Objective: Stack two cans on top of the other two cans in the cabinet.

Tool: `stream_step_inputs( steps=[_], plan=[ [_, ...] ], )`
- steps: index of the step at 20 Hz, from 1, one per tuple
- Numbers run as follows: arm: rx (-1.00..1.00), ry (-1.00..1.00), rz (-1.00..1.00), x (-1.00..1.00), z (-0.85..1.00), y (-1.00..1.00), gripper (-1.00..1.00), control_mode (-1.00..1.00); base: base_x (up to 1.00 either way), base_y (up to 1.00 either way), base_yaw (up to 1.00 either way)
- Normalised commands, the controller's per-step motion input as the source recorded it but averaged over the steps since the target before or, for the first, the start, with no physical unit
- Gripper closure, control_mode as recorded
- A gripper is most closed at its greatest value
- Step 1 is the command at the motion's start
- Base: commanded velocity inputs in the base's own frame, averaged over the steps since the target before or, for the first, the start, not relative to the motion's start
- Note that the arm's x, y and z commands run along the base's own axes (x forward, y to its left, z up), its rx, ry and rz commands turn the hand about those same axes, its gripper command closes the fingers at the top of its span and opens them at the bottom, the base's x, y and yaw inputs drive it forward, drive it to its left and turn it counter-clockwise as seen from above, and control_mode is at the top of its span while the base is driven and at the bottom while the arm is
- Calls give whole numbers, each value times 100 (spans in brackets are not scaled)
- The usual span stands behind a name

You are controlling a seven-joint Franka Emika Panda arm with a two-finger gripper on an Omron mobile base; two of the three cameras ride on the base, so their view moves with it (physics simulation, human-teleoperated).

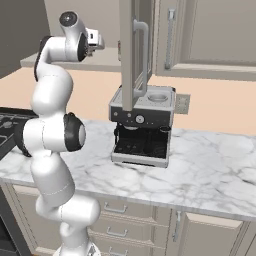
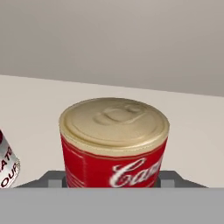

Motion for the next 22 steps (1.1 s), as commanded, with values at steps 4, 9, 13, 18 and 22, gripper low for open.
stream_step_inputs(
  steps=[4,9,13,18,22],
  plan=[
    [0,-4,-6,-14,8,-7,100,-100,0,0,0],
    [0,-9,-22,-16,27,-13,100,-100,0,0,0],
    [6,-8,-21,-25,31,-18,100,-100,0,0,0],
    [3,-11,-13,-28,27,-27,100,-100,0,0,0],
    [1,-1,-12,-20,30,-29,100,-100,0,0,0]
  ],
)
